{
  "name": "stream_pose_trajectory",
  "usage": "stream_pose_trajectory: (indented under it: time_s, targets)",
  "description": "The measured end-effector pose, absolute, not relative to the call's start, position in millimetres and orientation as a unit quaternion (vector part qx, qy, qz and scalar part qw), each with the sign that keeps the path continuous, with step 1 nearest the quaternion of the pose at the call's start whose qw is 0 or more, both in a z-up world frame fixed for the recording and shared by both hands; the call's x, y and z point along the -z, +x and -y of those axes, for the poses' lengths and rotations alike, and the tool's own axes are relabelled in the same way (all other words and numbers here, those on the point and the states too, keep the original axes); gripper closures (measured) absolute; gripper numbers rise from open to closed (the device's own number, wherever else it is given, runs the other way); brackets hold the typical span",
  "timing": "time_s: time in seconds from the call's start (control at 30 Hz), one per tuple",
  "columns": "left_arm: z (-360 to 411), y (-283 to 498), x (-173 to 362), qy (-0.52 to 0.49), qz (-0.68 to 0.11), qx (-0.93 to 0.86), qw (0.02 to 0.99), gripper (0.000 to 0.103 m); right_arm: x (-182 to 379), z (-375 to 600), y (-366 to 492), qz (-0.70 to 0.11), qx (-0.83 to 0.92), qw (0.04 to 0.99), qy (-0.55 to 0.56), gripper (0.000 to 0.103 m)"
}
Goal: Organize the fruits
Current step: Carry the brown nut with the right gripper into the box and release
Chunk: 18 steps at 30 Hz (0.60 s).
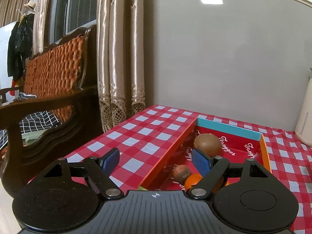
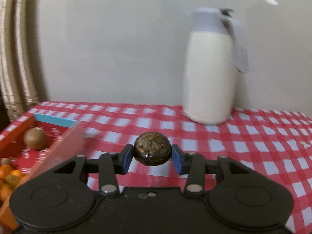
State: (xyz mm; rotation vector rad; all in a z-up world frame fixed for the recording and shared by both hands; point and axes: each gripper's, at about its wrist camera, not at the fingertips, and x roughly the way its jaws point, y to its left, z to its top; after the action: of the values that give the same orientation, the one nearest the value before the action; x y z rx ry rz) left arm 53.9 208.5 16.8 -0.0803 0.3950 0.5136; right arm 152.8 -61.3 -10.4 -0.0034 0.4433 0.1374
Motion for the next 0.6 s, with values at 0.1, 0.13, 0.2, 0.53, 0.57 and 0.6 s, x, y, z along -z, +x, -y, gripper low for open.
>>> stream_pose_trajectory:
  time_s: [0.1, 0.13, 0.2, 0.53, 0.57, 0.6]
  targets:
    - [-211, 48, -17, -0.038, -0.195, -0.255, 0.946, 0.023, 2, 42, 144, -0.211, -0.095, 0.973, -0.005, 0.061]
    - [-212, 46, -17, -0.038, -0.195, -0.257, 0.946, 0.023, -1, 34, 141, -0.208, -0.104, 0.973, -0.006, 0.061]
    - [-215, 42, -17, -0.037, -0.196, -0.26, 0.945, 0.023, -5, 19, 135, -0.204, -0.121, 0.971, -0.008, 0.061]
    - [-239, 25, -16, -0.042, -0.198, -0.276, 0.939, 0.023, -4, -56, 115, -0.203, -0.193, 0.959, -0.038, 0.061]
    - [-241, 24, -16, -0.042, -0.198, -0.277, 0.939, 0.023, -3, -61, 114, -0.203, -0.198, 0.958, -0.039, 0.061]
    - [-242, 23, -16, -0.041, -0.198, -0.278, 0.939, 0.023, -3, -66, 113, -0.204, -0.201, 0.957, -0.04, 0.061]
